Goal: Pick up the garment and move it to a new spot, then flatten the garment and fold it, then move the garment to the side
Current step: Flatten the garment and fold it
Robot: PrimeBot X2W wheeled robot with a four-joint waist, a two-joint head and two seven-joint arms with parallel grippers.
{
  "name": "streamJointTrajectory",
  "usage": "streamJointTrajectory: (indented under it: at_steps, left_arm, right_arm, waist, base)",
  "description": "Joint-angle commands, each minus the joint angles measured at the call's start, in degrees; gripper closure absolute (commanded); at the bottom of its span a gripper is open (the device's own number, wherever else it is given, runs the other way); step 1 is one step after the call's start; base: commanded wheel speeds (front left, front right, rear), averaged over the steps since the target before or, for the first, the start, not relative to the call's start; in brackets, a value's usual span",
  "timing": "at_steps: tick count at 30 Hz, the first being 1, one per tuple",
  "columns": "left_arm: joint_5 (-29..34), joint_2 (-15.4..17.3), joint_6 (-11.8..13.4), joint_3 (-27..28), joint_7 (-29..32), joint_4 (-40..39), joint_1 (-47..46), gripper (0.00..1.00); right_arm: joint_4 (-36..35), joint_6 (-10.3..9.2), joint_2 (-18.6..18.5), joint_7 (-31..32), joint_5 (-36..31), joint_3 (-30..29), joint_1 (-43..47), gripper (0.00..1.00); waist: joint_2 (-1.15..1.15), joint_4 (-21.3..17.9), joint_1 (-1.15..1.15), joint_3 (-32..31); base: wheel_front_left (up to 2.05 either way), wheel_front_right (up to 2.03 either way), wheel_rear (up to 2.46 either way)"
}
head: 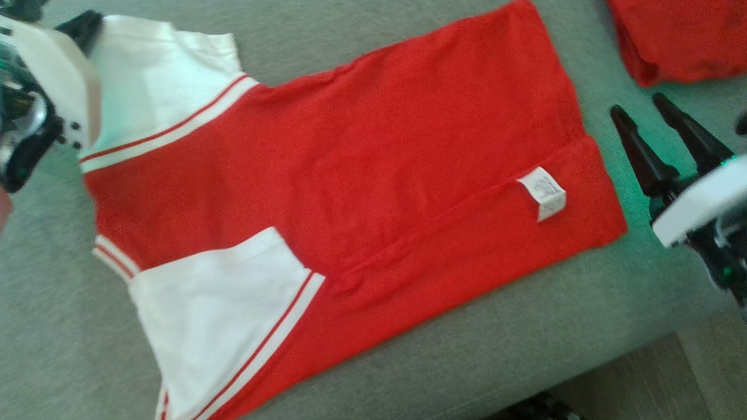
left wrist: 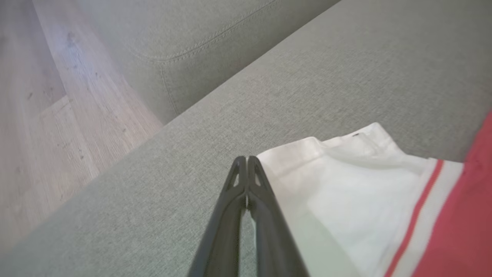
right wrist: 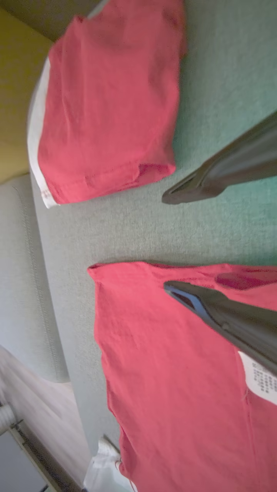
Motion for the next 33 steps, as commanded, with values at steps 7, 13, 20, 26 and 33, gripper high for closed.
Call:
streamJointTrajectory:
  at_steps: [7, 13, 20, 26, 33]
  left_arm:
    - [-4.17, 0.62, 0.10, -2.64, -5.77, -6.20, -3.37, 1.00]
    - [-3.76, 0.68, 0.10, -7.04, -8.98, -9.06, -6.09, 1.00]
    - [-3.97, -0.44, 0.10, -10.27, -11.00, -9.92, -8.84, 1.00]
    - [-4.90, -0.75, 0.10, -13.20, -12.21, -9.50, -10.38, 1.00]
    - [-6.30, -1.06, 0.10, -15.64, -13.66, -8.08, -11.58, 1.00]
  right_arm:
    - [5.34, 0.13, -0.77, 17.46, -1.04, 3.57, -12.88, 0.00]
    - [17.22, 0.13, 3.51, 24.33, -7.75, 4.99, -23.36, 0.00]
    - [24.33, 0.13, 5.92, 27.32, -9.77, 6.08, -28.62, 0.00]
    - [28.48, 0.13, 6.70, 28.48, -9.25, 6.49, -30.76, 0.07]
    - [30.14, 0.13, 6.76, 27.74, -8.26, 7.65, -31.77, 0.45]
  waist:
    - [0.00, 6.80, 0.00, -3.23]
    - [0.00, 10.43, 0.00, -2.98]
    - [0.00, 12.37, 0.00, -2.19]
    - [0.00, 12.50, 0.00, -1.60]
    - [0.00, 12.08, 0.00, -1.26]
  base:
    - [0.00, 0.00, 0.00]
    - [0.00, 0.00, 0.00]
    - [0.00, 0.00, 0.00]
    - [0.00, 0.00, 0.00]
    - [0.00, 0.00, 0.00]
